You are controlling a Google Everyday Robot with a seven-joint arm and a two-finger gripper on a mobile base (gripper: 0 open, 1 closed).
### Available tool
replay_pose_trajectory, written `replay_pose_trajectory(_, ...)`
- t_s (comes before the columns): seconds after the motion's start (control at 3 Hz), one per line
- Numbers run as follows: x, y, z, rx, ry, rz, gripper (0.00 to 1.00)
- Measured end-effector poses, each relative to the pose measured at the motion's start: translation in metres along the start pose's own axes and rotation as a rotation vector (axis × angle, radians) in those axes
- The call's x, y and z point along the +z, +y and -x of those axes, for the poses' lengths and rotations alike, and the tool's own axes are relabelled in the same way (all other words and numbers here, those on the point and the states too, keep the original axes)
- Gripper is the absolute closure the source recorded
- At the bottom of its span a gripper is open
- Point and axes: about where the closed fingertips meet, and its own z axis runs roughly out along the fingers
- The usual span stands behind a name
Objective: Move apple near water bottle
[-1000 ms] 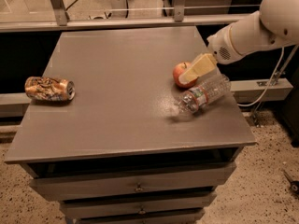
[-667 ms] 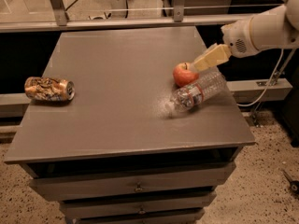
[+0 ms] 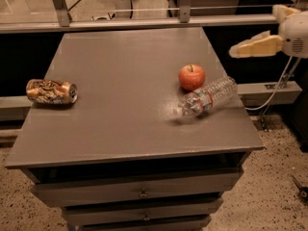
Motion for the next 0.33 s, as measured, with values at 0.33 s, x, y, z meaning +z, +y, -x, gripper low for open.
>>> replay_pose_trajectory(0.33, -0.0116, -0.0030, 0.0059, -0.074, -0.037, -0.013, 0.00)
